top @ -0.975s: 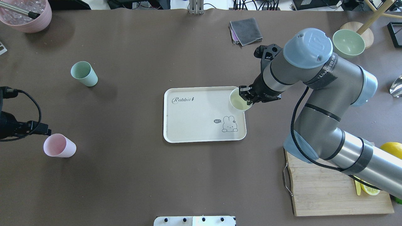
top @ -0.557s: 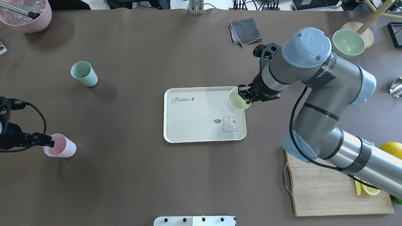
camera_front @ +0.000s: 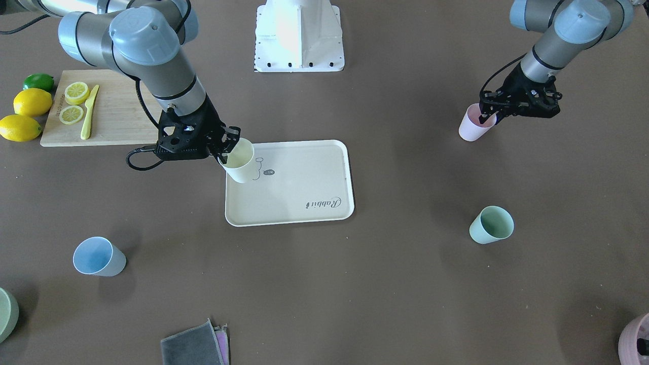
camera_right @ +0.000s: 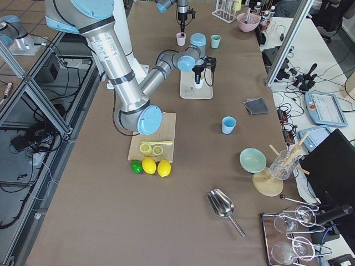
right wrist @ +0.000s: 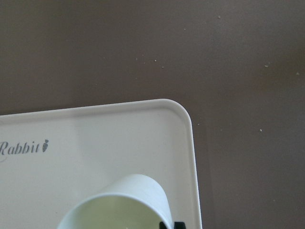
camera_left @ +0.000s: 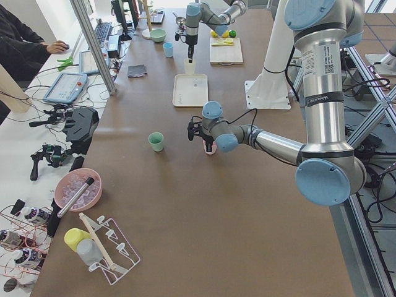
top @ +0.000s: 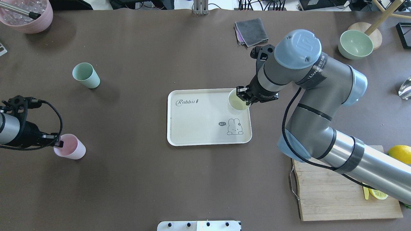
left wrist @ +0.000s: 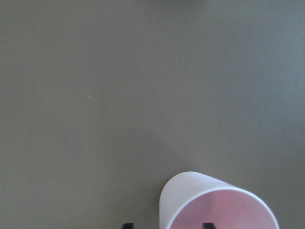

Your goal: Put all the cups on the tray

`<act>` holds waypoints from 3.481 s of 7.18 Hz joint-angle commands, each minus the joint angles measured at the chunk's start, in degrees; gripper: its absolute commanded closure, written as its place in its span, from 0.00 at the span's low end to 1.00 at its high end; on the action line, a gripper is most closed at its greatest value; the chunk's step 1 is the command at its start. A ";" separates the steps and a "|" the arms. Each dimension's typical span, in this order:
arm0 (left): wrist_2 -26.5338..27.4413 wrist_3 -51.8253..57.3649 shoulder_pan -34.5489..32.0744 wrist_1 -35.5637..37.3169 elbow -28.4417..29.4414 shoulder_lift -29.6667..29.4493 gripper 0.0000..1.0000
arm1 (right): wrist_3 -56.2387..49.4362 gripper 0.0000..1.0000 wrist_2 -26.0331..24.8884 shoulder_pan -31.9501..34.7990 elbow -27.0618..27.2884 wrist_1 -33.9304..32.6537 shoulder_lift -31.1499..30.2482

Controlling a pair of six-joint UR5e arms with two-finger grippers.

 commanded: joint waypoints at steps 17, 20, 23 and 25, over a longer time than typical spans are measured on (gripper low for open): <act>14.64 -19.32 13.41 30.12 10.25 -43.33 1.00 | -24.83 0.00 14.25 21.04 -7.65 -0.55 -5.18; 16.50 -19.86 13.78 26.69 12.81 -43.60 0.09 | -32.54 0.00 14.16 24.73 -11.85 -0.47 -5.71; 15.99 -16.19 10.98 27.39 9.73 -43.34 0.03 | -33.53 0.00 13.29 24.57 -17.04 0.50 -5.01; 12.50 -13.62 7.56 27.83 9.64 -43.42 0.03 | -33.62 0.00 13.20 23.95 -23.51 7.39 -4.83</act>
